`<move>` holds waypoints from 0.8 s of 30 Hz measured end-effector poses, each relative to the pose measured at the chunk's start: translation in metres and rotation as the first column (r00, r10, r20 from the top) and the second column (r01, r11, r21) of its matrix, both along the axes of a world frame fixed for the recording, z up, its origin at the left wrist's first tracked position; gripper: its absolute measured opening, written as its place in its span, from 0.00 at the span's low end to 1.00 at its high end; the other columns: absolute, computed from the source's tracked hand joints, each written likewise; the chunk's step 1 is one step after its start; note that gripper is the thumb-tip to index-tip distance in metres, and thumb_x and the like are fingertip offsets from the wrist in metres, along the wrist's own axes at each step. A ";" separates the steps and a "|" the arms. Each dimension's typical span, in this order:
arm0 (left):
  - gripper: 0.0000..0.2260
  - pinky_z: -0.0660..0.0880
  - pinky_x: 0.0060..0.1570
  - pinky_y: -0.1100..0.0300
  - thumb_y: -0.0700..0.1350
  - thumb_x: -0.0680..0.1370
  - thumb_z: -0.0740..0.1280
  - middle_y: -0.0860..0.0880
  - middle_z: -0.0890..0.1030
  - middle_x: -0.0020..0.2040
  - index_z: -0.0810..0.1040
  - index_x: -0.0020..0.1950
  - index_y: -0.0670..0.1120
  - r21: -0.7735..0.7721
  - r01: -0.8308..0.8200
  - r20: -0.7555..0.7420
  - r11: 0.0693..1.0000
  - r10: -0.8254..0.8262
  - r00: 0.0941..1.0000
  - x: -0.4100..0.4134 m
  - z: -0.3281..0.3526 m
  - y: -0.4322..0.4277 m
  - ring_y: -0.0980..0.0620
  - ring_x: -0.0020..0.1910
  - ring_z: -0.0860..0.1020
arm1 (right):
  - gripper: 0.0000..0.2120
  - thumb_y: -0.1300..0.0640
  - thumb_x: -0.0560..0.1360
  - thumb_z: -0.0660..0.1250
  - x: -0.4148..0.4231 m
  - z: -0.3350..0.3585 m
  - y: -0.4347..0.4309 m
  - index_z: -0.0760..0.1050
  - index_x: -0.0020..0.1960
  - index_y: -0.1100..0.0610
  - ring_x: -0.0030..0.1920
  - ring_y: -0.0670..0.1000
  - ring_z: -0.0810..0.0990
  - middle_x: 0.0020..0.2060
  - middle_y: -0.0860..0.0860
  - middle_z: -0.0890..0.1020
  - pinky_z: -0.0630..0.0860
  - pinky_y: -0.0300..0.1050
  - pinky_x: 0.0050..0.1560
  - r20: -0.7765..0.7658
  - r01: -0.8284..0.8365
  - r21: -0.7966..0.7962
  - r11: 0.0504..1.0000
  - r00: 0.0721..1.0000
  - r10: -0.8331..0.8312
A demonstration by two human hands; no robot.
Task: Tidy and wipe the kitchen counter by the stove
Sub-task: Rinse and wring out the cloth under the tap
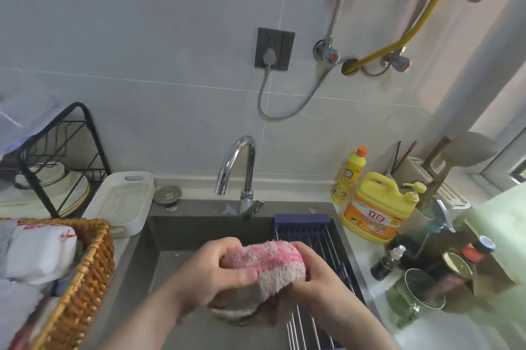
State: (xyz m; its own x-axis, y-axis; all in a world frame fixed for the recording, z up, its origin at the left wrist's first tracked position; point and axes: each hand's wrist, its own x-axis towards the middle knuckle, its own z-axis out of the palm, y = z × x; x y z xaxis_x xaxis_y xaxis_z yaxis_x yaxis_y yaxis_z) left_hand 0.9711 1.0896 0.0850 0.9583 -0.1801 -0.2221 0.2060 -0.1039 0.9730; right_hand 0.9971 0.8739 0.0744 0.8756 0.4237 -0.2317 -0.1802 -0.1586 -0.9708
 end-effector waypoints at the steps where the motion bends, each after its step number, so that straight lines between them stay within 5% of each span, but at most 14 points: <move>1: 0.14 0.62 0.34 0.58 0.51 0.65 0.75 0.47 0.69 0.33 0.73 0.38 0.45 -0.060 -0.001 -0.020 0.998 -0.001 1.000 -0.003 0.012 -0.002 0.50 0.34 0.68 | 0.22 0.66 0.61 0.70 -0.007 0.005 -0.009 0.78 0.52 0.50 0.43 0.61 0.83 0.46 0.62 0.82 0.81 0.63 0.45 0.030 -0.030 -0.035 0.999 0.999 0.031; 3: 0.10 0.61 0.27 0.61 0.48 0.70 0.72 0.50 0.69 0.28 0.73 0.34 0.49 -0.057 -0.029 -0.011 0.998 0.028 1.000 -0.008 0.037 -0.012 0.52 0.27 0.65 | 0.22 0.67 0.63 0.68 -0.022 0.017 -0.024 0.76 0.50 0.45 0.35 0.52 0.80 0.41 0.56 0.80 0.79 0.50 0.35 0.103 -0.048 -0.138 0.989 0.993 0.063; 6: 0.14 0.63 0.20 0.65 0.43 0.78 0.68 0.50 0.72 0.27 0.71 0.33 0.49 -0.045 -0.062 0.079 0.997 0.065 0.995 -0.014 0.074 -0.037 0.52 0.23 0.67 | 0.24 0.56 0.62 0.70 -0.044 0.034 -0.037 0.72 0.55 0.37 0.39 0.45 0.79 0.46 0.48 0.79 0.76 0.40 0.37 0.231 -0.033 -0.280 0.959 0.968 0.101; 10: 0.12 0.65 0.28 0.61 0.42 0.79 0.67 0.53 0.69 0.28 0.69 0.37 0.48 0.042 -0.072 0.339 0.997 0.053 0.939 -0.027 0.125 -0.070 0.56 0.27 0.66 | 0.22 0.43 0.63 0.73 -0.066 0.060 -0.044 0.76 0.56 0.44 0.53 0.46 0.79 0.52 0.45 0.79 0.78 0.50 0.56 0.414 0.000 -0.302 0.953 0.901 0.131; 15: 0.10 0.68 0.28 0.62 0.41 0.80 0.65 0.49 0.71 0.30 0.70 0.40 0.46 -0.128 -0.078 0.411 0.989 0.125 0.903 -0.049 0.185 -0.102 0.55 0.27 0.68 | 0.12 0.57 0.71 0.71 -0.088 0.087 -0.038 0.81 0.54 0.55 0.53 0.57 0.84 0.51 0.56 0.85 0.80 0.50 0.52 0.264 -0.059 0.130 0.990 0.964 0.023; 18: 0.07 0.73 0.26 0.64 0.38 0.80 0.65 0.47 0.74 0.32 0.72 0.42 0.43 -0.183 -0.143 0.364 0.973 0.202 0.909 -0.059 0.211 -0.100 0.55 0.26 0.73 | 0.10 0.57 0.70 0.72 -0.095 0.096 -0.042 0.83 0.51 0.57 0.51 0.62 0.84 0.50 0.61 0.85 0.80 0.56 0.53 0.222 -0.063 0.208 0.976 0.975 0.015; 24: 0.10 0.75 0.46 0.63 0.31 0.75 0.70 0.53 0.82 0.35 0.81 0.41 0.45 0.103 -0.256 0.592 0.961 0.148 0.792 -0.078 0.244 -0.074 0.56 0.37 0.79 | 0.16 0.55 0.65 0.76 -0.097 0.123 -0.069 0.82 0.52 0.56 0.51 0.63 0.84 0.50 0.62 0.85 0.77 0.64 0.59 0.236 -0.081 0.170 0.982 0.971 0.039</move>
